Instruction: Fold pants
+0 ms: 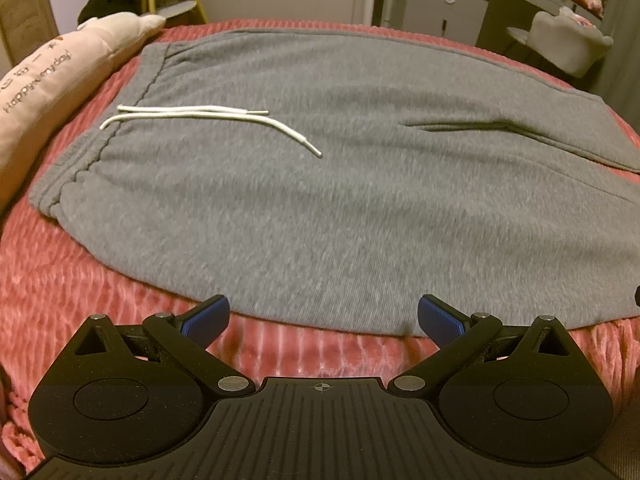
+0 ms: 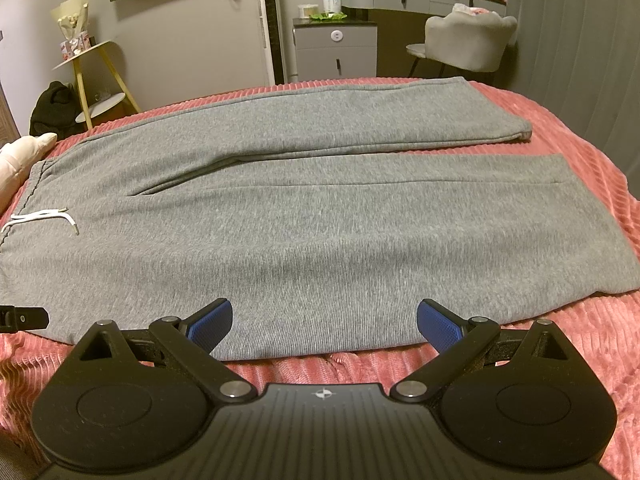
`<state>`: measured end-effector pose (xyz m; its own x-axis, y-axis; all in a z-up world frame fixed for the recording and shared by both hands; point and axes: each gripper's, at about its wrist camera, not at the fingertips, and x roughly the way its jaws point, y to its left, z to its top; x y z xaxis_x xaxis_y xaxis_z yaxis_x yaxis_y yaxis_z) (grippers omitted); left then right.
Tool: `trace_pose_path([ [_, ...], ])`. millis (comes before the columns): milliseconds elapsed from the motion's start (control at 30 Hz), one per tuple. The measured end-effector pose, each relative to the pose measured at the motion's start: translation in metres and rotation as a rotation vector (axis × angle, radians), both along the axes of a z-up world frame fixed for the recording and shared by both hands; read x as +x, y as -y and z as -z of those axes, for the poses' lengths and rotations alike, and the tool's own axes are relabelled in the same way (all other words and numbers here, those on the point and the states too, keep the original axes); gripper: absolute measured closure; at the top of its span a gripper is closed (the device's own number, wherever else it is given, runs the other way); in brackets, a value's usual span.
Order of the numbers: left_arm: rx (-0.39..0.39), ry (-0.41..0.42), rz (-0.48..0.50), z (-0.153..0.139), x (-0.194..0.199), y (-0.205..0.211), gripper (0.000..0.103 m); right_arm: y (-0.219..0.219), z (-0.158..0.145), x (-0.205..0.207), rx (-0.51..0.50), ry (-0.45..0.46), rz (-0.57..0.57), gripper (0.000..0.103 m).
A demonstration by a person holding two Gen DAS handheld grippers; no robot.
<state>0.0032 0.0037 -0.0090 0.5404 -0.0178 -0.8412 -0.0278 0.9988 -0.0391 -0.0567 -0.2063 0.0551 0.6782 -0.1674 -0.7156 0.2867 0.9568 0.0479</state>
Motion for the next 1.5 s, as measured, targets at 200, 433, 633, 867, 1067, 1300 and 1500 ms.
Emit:
trace_pose_path([
  [200, -0.003, -0.010, 0.001, 0.000, 0.001, -0.001, 0.000, 0.001, 0.000, 0.000, 0.014, -0.002, 0.007, 0.004],
  [433, -0.001, -0.014, 0.000, -0.001, 0.002, -0.001, 0.000, 0.002, -0.001, 0.000, 0.026, -0.005, 0.011, 0.004],
  [633, -0.001, -0.021, -0.002, 0.000, 0.003, -0.001, 0.000, 0.003, 0.000, 0.002, 0.039, -0.012, 0.013, 0.004],
  [867, 0.003, -0.026, 0.002, 0.000, 0.004, 0.000, 0.000, 0.007, 0.002, 0.003, 0.070, -0.016, 0.019, 0.004],
  [1067, 0.004, -0.037, 0.002, 0.004, 0.008, 0.003, 0.000, 0.010, 0.005, 0.005, 0.083, -0.022, 0.023, 0.004],
  [1300, -0.010, -0.072, -0.012, 0.013, 0.017, 0.002, 0.000, 0.015, 0.013, 0.014, 0.098, -0.049, 0.033, 0.004],
  [1500, -0.029, -0.088, -0.016, 0.015, 0.020, 0.000, 0.000, 0.024, 0.016, 0.021, 0.173, -0.077, 0.041, 0.004],
])
